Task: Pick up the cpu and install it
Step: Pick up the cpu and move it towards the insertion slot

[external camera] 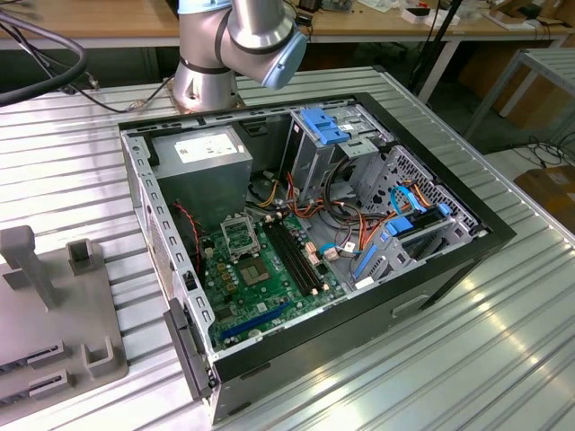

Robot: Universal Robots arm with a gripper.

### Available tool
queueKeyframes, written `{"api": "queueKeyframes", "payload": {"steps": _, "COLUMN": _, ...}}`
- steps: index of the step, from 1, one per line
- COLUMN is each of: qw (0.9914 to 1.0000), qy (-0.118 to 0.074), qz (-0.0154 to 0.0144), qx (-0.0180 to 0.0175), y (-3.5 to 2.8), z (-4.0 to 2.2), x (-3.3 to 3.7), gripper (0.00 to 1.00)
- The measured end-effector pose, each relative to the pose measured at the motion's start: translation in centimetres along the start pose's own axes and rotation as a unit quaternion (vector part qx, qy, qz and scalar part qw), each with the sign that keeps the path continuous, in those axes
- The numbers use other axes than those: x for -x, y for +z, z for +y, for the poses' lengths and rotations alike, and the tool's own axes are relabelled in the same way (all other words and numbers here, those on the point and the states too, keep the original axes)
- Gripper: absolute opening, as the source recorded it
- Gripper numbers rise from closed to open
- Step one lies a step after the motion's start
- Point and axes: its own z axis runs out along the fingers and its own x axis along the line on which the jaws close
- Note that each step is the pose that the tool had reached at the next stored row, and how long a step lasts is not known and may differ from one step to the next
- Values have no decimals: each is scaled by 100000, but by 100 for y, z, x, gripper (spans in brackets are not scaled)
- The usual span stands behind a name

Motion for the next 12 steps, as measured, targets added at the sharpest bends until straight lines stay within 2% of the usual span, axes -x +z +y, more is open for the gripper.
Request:
{"api": "queueKeyframes", "payload": {"steps": 3, "qw": 100000, "qy": -10, "qz": -13, "qx": 14, "y": 26, "z": -10, "x": 6, "gripper": 52}}
{"api": "queueKeyframes", "payload": {"steps": 7, "qw": 100000, "qy": 96, "qz": -4, "qx": 12, "y": 103, "z": -34, "x": 18, "gripper": 52}}
{"api": "queueKeyframes", "payload": {"steps": 12, "qw": 99999, "qy": 412, "qz": -3, "qx": 12, "y": 167, "z": -37, "x": 45, "gripper": 52}}
